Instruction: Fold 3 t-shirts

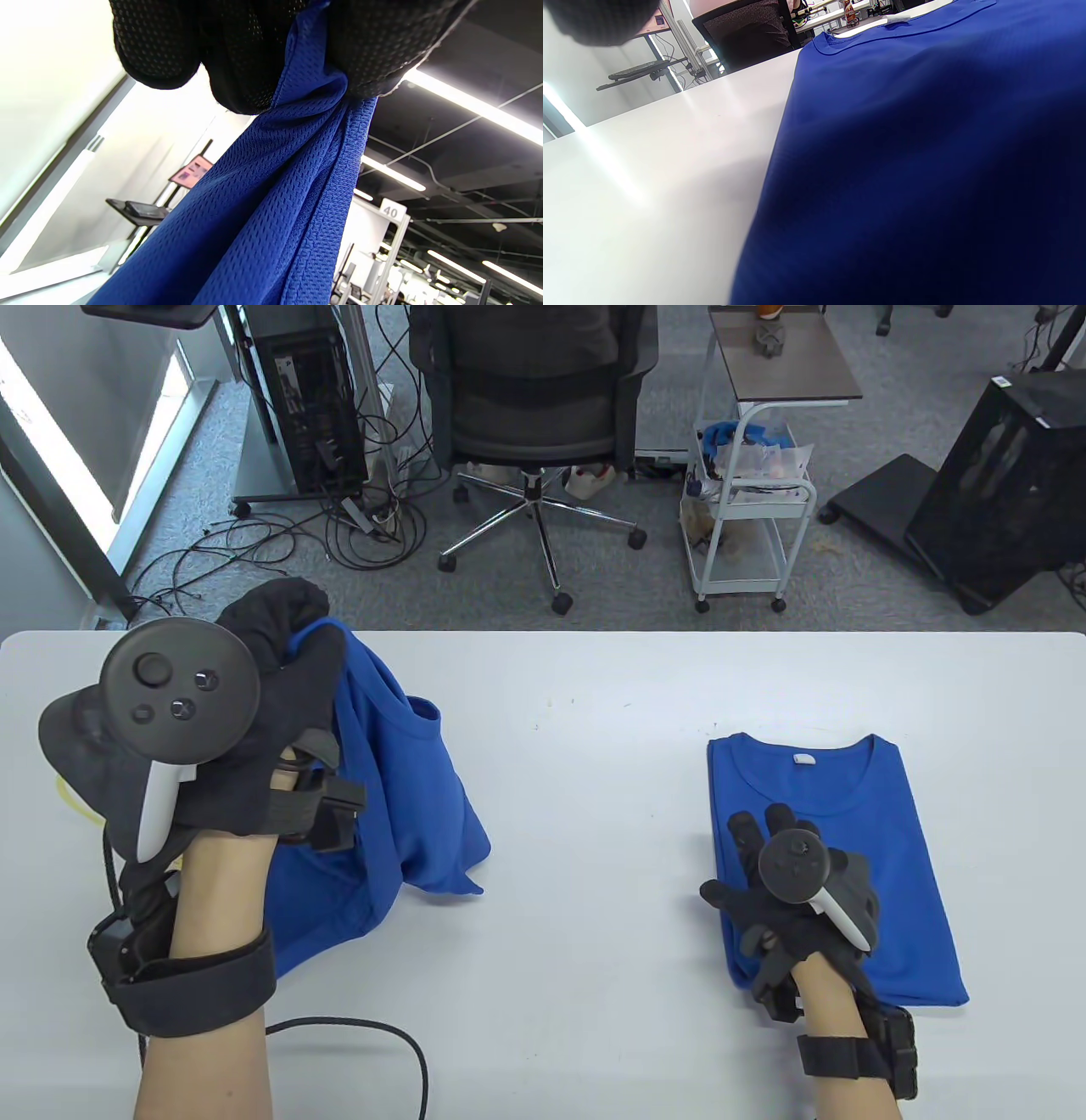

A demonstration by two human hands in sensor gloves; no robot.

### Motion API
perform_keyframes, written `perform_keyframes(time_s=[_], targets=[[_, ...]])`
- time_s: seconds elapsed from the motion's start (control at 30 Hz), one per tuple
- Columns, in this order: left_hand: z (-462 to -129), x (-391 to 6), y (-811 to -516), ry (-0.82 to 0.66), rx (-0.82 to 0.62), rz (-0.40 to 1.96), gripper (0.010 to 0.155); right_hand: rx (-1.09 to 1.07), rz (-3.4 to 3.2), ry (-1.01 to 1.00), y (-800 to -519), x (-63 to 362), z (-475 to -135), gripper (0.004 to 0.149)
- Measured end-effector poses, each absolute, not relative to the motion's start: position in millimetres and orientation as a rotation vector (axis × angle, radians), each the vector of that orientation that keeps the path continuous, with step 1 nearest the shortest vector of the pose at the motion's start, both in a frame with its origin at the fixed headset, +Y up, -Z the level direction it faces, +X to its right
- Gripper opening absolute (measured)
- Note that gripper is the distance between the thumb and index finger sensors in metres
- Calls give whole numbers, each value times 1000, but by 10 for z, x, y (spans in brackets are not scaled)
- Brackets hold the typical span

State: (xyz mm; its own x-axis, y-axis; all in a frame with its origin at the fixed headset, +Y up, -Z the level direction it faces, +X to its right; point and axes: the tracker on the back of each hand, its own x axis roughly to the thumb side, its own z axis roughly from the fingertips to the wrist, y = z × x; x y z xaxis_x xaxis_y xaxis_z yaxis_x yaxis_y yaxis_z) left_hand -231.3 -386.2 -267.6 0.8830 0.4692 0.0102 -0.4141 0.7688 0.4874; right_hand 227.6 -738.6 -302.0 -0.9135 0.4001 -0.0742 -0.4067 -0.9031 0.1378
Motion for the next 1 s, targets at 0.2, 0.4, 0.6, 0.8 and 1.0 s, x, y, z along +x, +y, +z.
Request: perform_keyframes(time_s=[0.2, 0.4, 0.6, 0.8, 1.0], targets=[[-2813, -2370, -4199, 138, 437, 442, 43, -63, 2715, 209, -7389, 2279, -3022, 83], [-2974, -2445, -4644, 168, 340, 390, 43, -66, 2719, 212, -7390, 2278, -3024, 83], [-3180, -2457, -5315, 201, 138, 261, 44, -72, 2724, 216, -7391, 2278, -3021, 83], [-3332, -2439, -6140, 222, -18, 174, 44, -71, 2724, 214, -7394, 2280, -3023, 83], [-3379, -2488, -6709, 246, -172, 134, 46, -73, 2727, 222, -7398, 2277, -3022, 83]])
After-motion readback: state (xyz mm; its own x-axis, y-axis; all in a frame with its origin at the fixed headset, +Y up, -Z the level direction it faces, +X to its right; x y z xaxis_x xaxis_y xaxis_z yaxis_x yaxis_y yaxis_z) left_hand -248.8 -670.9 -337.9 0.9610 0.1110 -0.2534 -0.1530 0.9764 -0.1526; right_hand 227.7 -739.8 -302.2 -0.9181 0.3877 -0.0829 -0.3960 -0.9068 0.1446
